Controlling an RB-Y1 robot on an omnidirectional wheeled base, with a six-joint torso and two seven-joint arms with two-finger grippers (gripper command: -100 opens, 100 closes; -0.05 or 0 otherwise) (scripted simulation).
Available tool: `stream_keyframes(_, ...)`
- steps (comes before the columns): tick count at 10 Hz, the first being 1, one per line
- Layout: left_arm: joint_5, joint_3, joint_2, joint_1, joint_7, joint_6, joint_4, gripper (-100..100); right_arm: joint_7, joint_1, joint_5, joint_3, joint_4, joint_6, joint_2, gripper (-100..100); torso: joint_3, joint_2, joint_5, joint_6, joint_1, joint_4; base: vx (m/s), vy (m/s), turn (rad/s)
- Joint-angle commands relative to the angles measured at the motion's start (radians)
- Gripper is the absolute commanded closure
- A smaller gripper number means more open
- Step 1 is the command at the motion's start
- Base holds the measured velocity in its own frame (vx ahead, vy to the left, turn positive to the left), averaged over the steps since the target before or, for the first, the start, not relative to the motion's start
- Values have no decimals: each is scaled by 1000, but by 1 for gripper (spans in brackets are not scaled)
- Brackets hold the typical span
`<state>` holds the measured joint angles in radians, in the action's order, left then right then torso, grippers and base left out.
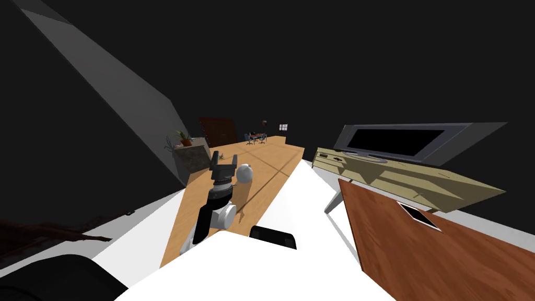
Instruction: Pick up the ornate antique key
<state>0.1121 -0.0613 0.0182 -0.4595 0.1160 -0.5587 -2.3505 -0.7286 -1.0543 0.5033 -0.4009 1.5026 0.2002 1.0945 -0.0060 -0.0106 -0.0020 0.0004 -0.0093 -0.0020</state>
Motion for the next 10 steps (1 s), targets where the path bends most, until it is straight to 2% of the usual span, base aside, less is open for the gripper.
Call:
stream_keyframes(1,0,0,0,0,0,0,0,0,-46,0,29,-9,-31,24,22,-100,0,0,0,0,0,0,180,-159,173)
stream_keyframes(3,0,0,0,0,0,0,0,0,-96,8,58,-33,-55,47,38,-100,-1,-2,-1,0,-3,0,189,-164,150)
stream_keyframes(5,0,0,0,0,0,0,0,0,-136,20,80,-65,-66,56,32,-100,-2,-3,-1,0,-1,-1,168,-157,102)
stream_keyframes(8,0,0,0,0,0,0,0,0,-176,36,100,-113,-70,55,3,-100,3,5,0,1,3,1,65,-105,50)
stream_keyframes(9,0,0,0,0,0,0,0,0,-165,27,100,-96,-69,54,10,-100,4,6,1,1,5,1,22,-31,10)
stream_keyframes(10,0,0,0,0,0,0,0,0,-167,27,102,-98,-70,52,9,0,4,8,1,1,8,2,4,-7,1)
